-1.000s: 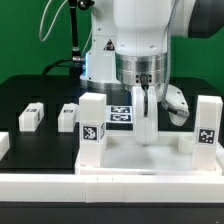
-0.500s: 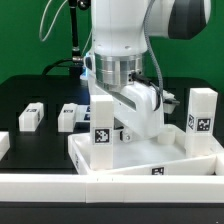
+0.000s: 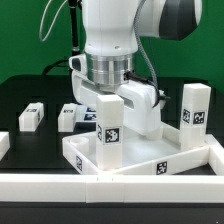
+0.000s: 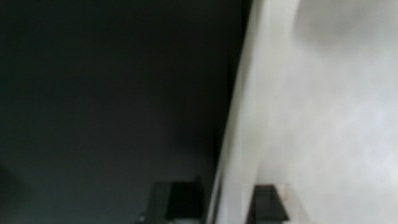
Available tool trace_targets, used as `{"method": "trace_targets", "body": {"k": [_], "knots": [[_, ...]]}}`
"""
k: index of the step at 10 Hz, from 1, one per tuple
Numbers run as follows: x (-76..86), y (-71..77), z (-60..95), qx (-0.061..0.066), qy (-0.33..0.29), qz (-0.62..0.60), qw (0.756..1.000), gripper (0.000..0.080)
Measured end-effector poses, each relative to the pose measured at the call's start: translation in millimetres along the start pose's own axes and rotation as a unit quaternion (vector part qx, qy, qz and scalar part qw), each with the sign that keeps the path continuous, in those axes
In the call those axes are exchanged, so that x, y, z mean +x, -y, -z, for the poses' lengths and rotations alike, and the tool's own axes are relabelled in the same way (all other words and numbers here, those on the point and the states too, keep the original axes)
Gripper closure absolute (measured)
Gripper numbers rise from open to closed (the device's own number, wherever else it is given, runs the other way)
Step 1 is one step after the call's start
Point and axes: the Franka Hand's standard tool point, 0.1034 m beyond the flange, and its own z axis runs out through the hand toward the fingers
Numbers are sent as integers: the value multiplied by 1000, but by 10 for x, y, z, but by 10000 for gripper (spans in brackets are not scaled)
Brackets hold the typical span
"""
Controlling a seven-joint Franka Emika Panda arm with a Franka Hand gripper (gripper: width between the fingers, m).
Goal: Assemble desk
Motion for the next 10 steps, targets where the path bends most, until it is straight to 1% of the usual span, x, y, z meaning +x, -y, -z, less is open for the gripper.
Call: {"method": "trace_targets", "body": {"k": [1, 2, 3, 4, 5, 6, 8, 9, 10], "knots": [[44, -47, 5, -4, -2, 57, 998, 708], [140, -75, 39, -11, -13, 159, 987, 712], [149, -29, 50, -10, -19, 205, 978, 723], [163, 28, 77, -11, -22, 268, 963, 723], [227, 72, 115, -7, -26, 324, 946, 729], [268, 79, 131, -3, -29, 349, 936, 733], [284, 58, 127, -10, -30, 399, 916, 739], [296, 48, 128, -11, -30, 430, 902, 739], [307, 54, 132, -17, -31, 459, 888, 739]]}}
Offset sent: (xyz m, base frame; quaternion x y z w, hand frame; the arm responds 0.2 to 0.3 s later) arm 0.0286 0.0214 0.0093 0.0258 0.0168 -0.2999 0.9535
